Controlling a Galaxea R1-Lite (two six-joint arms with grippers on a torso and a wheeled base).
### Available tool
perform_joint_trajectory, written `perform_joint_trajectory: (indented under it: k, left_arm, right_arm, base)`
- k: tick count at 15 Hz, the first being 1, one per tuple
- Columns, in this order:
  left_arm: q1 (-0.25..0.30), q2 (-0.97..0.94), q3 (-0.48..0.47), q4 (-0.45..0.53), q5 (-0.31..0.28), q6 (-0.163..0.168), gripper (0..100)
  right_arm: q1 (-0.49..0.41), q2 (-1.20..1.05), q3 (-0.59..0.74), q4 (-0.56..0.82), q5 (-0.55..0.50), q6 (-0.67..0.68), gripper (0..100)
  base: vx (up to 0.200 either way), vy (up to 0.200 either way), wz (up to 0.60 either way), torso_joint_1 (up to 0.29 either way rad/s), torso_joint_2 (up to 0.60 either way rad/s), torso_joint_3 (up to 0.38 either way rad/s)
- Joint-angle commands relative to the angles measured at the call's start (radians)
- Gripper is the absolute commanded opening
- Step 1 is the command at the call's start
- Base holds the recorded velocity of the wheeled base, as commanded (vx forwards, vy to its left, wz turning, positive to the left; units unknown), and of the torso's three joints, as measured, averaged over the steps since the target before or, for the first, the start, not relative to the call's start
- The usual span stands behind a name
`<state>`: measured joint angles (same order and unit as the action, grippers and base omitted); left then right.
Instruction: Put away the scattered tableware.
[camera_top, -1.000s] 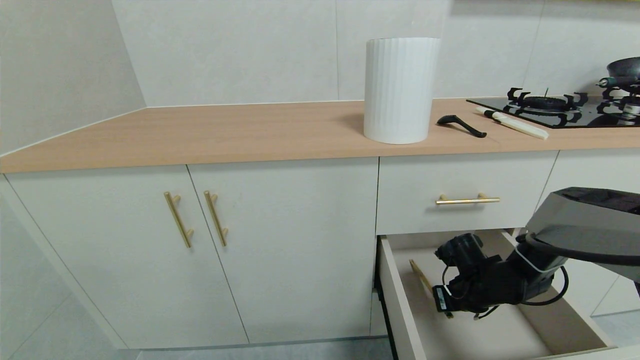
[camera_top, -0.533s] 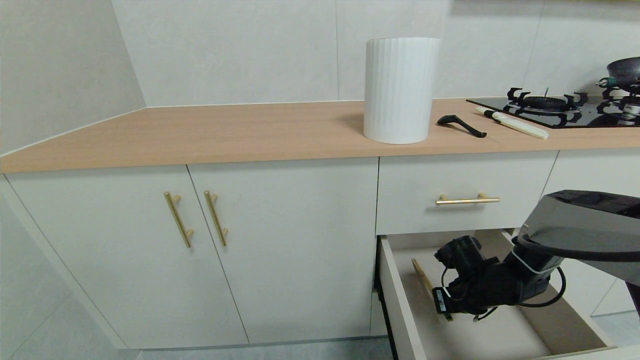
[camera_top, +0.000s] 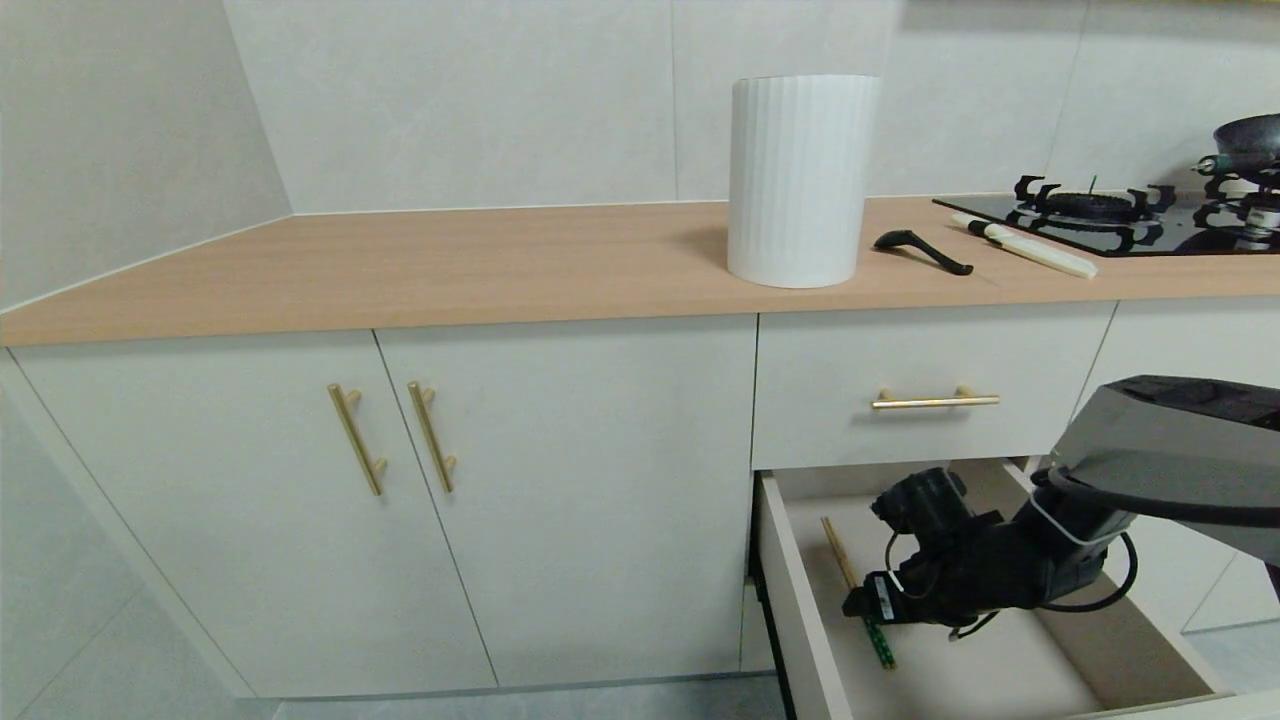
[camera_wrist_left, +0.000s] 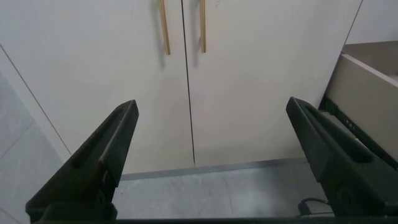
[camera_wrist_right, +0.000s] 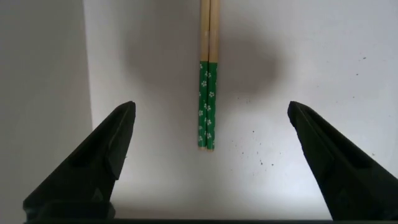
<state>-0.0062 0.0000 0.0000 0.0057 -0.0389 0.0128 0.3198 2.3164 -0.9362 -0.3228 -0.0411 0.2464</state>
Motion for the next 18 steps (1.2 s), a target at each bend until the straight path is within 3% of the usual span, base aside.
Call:
perform_joint_trajectory:
  k: [1, 2, 5, 7, 10, 18]
  left_arm:
    - [0.0, 0.0, 0.0, 0.0, 0.001, 0.001, 100]
    - [0.0, 0.0, 0.0, 0.0, 0.001, 0.0, 100]
    - [0.0, 0.0, 0.0, 0.0, 0.001, 0.0, 100]
    - [0.0, 0.0, 0.0, 0.0, 0.001, 0.001, 100]
    - [0.0, 0.0, 0.0, 0.0, -0.001, 0.0, 100]
    - [0.0, 0.0, 0.0, 0.0, 0.001, 0.0, 100]
  right_arm:
    - [-0.001, -0.114, 0.04, 0.007, 0.007, -0.009, 100]
    - [-0.002, -0.164, 0.056, 0.016, 0.009, -0.012, 100]
    - [-0.053, -0.505, 0.022, 0.245, 0.035, -0.018, 100]
    - [-0.117, -0.683, 0.011, 0.347, 0.096, -0.096, 100]
    - [-0.199, -0.764, 0.01, 0.353, 0.161, -0.145, 100]
    - [-0.212, -0.77, 0.011, 0.35, 0.159, -0.173, 100]
  base:
    - [0.0, 0.0, 0.0, 0.0, 0.0, 0.0]
    - [0.0, 0.0, 0.0, 0.0, 0.0, 0.0]
    - [0.0, 0.0, 0.0, 0.0, 0.0, 0.0]
    - [0.0, 0.0, 0.0, 0.0, 0.0, 0.0]
    - [0.0, 0.0, 0.0, 0.0, 0.0, 0.0]
    - [0.0, 0.0, 0.0, 0.0, 0.0, 0.0]
